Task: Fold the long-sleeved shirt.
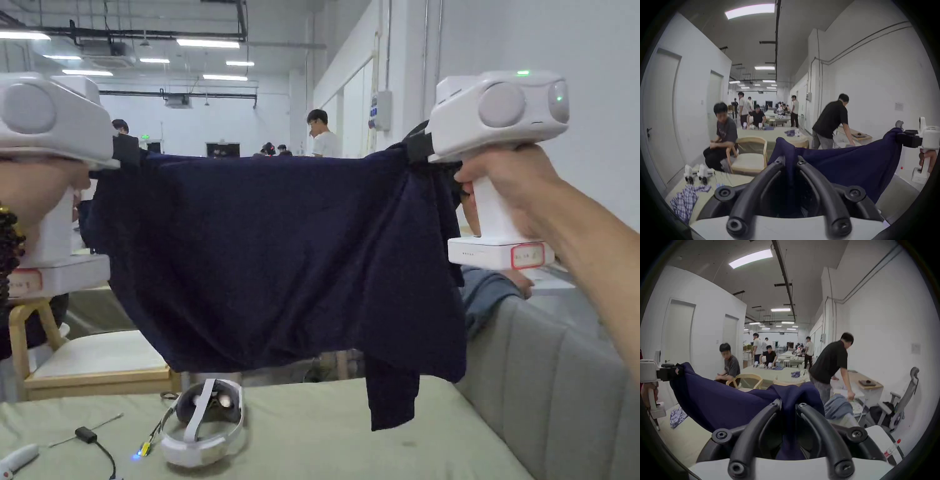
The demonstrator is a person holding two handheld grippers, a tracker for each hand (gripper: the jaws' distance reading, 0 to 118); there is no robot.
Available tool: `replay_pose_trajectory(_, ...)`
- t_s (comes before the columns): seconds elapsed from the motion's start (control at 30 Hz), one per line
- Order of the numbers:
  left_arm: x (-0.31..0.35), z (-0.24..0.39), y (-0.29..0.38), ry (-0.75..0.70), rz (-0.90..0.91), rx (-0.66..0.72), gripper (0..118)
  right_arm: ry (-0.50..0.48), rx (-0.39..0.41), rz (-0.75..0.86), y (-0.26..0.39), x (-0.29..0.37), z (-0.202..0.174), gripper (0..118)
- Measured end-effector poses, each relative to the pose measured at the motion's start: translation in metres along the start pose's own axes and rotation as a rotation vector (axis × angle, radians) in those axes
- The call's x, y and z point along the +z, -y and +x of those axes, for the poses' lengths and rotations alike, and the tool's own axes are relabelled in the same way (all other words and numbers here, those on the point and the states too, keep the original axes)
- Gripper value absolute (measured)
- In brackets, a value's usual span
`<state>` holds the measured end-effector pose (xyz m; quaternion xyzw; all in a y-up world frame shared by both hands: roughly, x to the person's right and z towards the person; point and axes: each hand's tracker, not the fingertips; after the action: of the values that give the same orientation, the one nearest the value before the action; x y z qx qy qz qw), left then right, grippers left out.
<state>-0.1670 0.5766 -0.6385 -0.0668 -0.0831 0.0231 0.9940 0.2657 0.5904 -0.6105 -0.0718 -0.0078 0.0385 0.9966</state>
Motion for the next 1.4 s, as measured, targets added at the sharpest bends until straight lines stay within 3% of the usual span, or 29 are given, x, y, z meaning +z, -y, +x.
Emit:
replay_pose_trajectory(0.13,-0.009,0.005,-0.009,-0.021,0.009,-0.017,12,0.011,-0.010,0.013,-0.003,-0.001,-0.005,12)
replay_pose_trajectory(0.27,-0.023,-0.002,0.023,-0.009,-0.035,0.006,12,-0.003,-0.064,-0.023,0.031,-0.019,-0.001,13)
replay_pose_trajectory(0.6,-0.070,-0.008,0.220,-0.032,-0.296,0.051,13,0.007,-0.115,-0.327,0.237,-0.086,-0.019,12)
replay_pose_trajectory(0.8,-0.063,0.000,0.311,-0.097,-0.415,0.062,12,0.028,-0.134,-0.419,0.322,-0.081,-0.038,12)
replay_pose_trajectory(0.9,-0.043,0.011,0.327,-0.163,-0.371,-0.024,12,0.016,-0.119,-0.425,0.335,-0.059,-0.047,12)
replay_pose_trajectory(1.17,0.097,0.005,0.413,-0.109,-0.315,0.001,12,-0.012,-0.140,-0.334,0.428,0.085,-0.055,12)
replay_pose_trajectory(1.27,0.163,0.001,0.470,-0.103,-0.366,0.067,12,-0.026,-0.185,-0.385,0.493,0.156,-0.063,12)
replay_pose_trajectory(1.4,0.227,0.006,0.559,-0.134,-0.628,0.017,12,-0.028,-0.246,-0.646,0.573,0.216,-0.077,12)
